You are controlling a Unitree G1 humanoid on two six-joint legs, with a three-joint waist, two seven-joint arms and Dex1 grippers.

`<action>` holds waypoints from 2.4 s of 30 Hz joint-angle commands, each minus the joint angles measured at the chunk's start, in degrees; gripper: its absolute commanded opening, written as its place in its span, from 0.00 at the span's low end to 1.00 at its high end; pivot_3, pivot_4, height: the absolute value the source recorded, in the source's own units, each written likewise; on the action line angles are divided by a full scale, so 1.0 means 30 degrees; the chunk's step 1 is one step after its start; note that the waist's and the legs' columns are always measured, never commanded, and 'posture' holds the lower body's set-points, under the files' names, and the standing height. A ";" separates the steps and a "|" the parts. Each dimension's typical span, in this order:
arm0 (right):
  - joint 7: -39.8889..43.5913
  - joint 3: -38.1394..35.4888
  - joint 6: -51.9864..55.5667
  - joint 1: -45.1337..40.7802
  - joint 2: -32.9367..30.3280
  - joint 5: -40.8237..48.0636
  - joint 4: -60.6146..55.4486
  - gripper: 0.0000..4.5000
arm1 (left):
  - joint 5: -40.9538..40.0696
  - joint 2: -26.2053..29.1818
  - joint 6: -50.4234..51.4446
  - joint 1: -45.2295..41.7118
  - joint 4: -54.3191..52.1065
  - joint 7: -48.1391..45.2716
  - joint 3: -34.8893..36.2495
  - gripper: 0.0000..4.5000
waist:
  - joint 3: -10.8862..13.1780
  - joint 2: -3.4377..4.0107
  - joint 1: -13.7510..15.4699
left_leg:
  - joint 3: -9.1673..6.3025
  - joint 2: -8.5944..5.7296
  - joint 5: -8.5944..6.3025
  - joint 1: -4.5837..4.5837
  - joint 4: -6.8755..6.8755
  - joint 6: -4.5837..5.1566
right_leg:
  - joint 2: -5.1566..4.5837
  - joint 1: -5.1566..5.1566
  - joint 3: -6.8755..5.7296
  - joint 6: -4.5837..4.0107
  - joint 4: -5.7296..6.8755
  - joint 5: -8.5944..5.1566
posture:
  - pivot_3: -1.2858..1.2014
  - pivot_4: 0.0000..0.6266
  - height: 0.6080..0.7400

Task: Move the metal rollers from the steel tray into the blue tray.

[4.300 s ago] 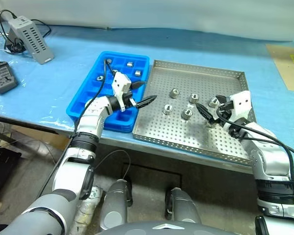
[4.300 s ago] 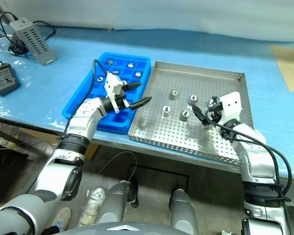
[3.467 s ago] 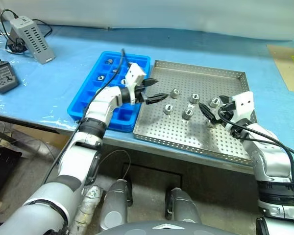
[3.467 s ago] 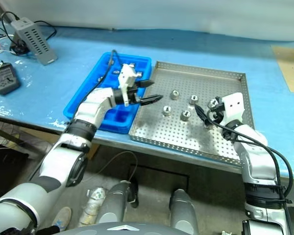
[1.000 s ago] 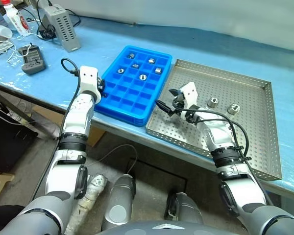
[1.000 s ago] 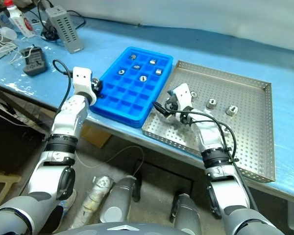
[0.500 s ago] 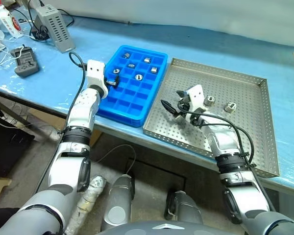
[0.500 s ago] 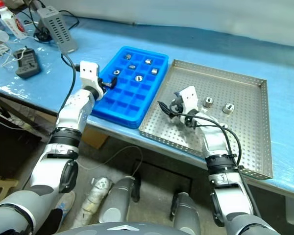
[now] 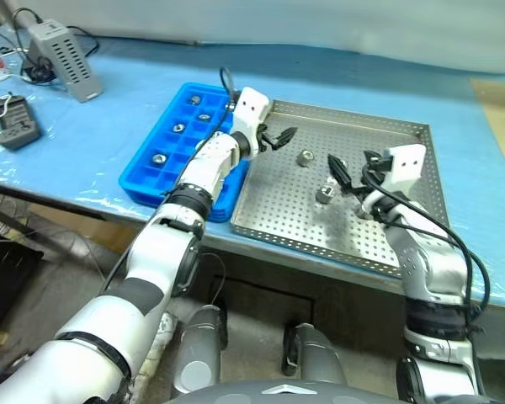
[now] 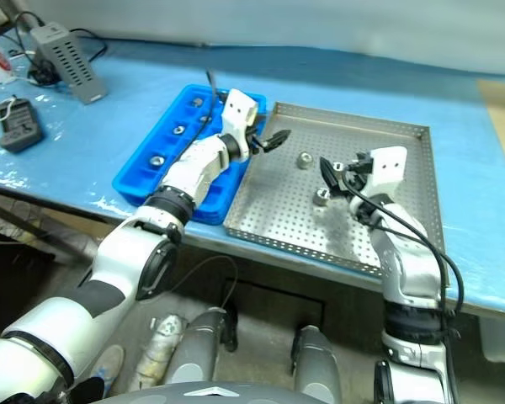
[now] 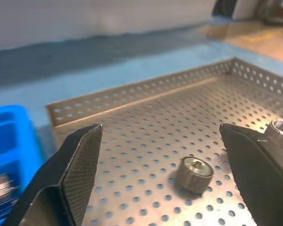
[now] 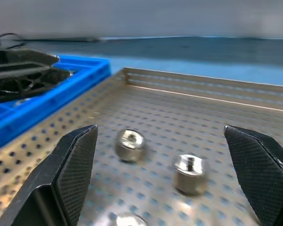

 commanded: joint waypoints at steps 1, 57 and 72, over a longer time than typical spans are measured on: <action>-0.1036 -0.0870 0.0693 0.1073 0.0006 0.0426 -0.2996 1.00 | 0.0614 -0.0322 -0.0840 -0.1055 0.1632 0.0980 0.0087 0.94 | -0.0004 0.0007 -0.0430 | 0.0000 0.0000 -0.0008 0.0002 0.0000 0.0014 | 0.0002 0.0000 -0.0001 0.0014 0.0000 -0.0011 | 0.37 0.24 1.00; -0.1249 0.1612 0.0107 0.0214 0.0279 -0.0174 -0.1457 1.00 | 0.0137 -0.1324 -0.2576 -0.0087 -0.0475 0.1124 0.2956 0.39 | -0.0032 0.0025 -0.3088 | 0.0053 -0.0132 -0.0365 0.0000 0.0415 0.0568 | -0.0076 0.0250 0.0125 -0.0037 -0.0298 0.0022 | 0.44 0.24 1.00; 0.2246 0.4015 -0.2877 -0.4669 0.1290 -0.0458 0.5722 1.00 | 0.0962 0.0744 0.2252 0.8836 -1.4432 0.6270 0.1680 0.39 | -0.0045 0.0047 0.0373 | 0.0071 -0.0065 -0.0344 -0.0044 0.0409 0.0543 | -0.0080 0.0183 0.0050 -0.0044 -0.0202 0.0085 | 0.56 0.24 1.00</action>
